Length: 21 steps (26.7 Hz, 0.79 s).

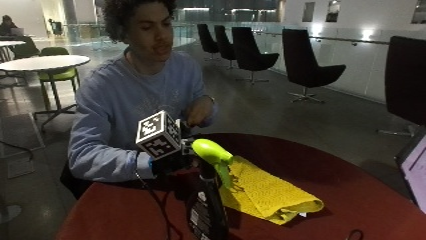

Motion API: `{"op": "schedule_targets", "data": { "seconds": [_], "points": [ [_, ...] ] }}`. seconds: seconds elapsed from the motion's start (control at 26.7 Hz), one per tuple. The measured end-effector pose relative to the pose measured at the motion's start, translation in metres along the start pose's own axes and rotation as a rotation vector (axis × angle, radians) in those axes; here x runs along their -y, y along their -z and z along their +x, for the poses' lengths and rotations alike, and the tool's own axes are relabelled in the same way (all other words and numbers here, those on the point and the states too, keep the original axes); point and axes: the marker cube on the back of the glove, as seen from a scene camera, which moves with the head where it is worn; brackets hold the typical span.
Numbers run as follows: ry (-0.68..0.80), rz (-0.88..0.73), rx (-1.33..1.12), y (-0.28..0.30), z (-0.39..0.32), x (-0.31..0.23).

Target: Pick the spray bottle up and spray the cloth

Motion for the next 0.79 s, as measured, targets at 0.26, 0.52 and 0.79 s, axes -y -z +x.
{"op": "schedule_targets", "data": {
  "seconds": [0.26, 0.52, 0.79],
  "points": [
    [0.003, -0.011, -0.055, -0.0013, -0.0007, 0.0002],
    [0.017, 0.002, -0.08, 0.0018, -0.0019, 0.0013],
    [0.024, 0.0, -0.092, 0.0022, -0.0042, 0.0012]
  ]
}}
